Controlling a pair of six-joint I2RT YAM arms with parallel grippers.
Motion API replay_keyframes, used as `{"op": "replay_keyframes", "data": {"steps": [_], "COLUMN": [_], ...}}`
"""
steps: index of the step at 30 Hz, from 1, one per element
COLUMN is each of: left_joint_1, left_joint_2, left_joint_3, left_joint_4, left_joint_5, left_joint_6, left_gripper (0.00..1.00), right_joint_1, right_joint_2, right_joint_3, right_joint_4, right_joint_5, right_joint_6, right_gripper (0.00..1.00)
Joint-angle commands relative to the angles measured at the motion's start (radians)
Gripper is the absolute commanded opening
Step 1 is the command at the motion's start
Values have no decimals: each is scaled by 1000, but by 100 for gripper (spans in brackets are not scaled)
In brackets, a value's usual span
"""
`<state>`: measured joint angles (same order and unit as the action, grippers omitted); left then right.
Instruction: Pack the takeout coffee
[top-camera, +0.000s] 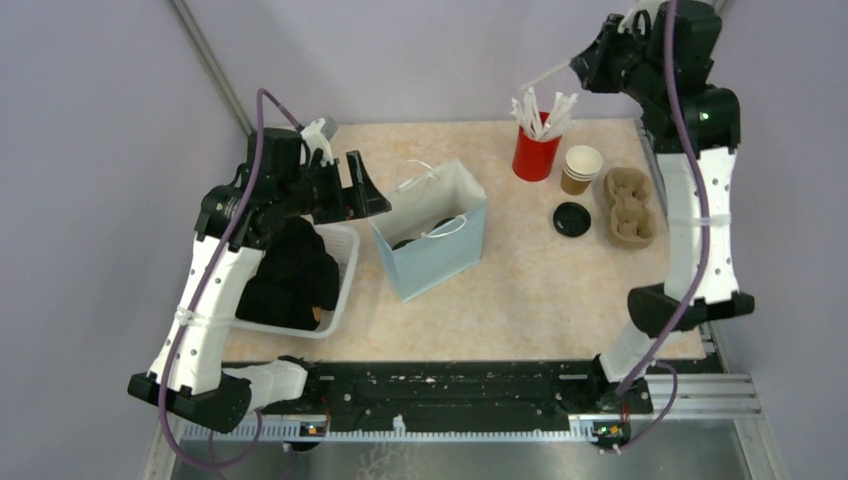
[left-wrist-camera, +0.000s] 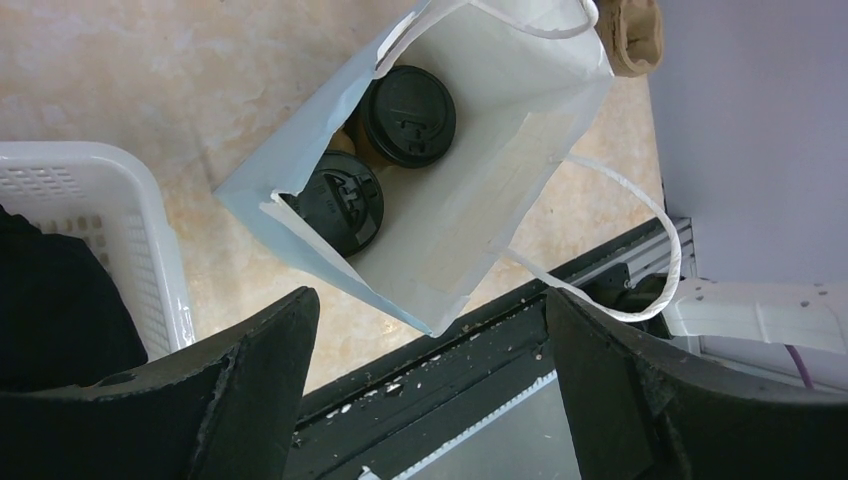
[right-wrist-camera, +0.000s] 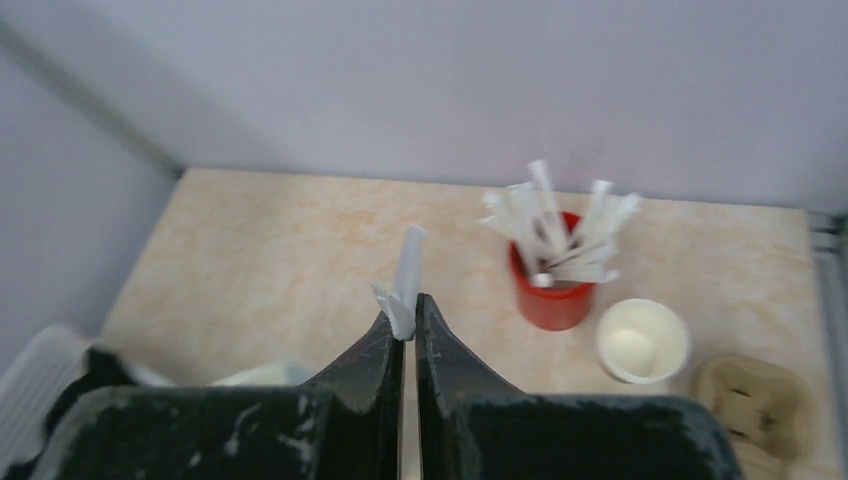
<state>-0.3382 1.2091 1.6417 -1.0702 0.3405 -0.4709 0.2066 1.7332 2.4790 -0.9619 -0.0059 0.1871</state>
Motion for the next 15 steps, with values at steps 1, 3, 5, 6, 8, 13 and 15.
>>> {"op": "replay_keyframes", "data": {"steps": [1,3,5,6,8,13,15], "left_joint_1": [4,4,4,4,4,4,4], "left_joint_2": [-3,-5,-4,-5,-7,-14,-9], "left_joint_3": [12,10,14,15,17,13,13], "left_joint_4": [56,63,68,70,73,85,82], "left_joint_5": [3,-16,-32,-42,-69,-94,-90], "left_joint_6": [22,22,20,19,16,11,7], "left_gripper": [90,90,90,90,90,90,90], "right_joint_1": [42,65,65,70,83,226,311], "right_joint_2": [-223,-310,-374,-386,-393,-388,-370], "right_joint_3": [-206,-331,-425,-450,-482,-586,-625], "right_joint_4": [112,189,228,230,204,161,207], "right_joint_5": [-436,-538,-625,-660,-721,-710,-645], "right_joint_6": [81,133,185,195,195,148,143], "right_gripper": [0,0,0,0,0,0,0]}}
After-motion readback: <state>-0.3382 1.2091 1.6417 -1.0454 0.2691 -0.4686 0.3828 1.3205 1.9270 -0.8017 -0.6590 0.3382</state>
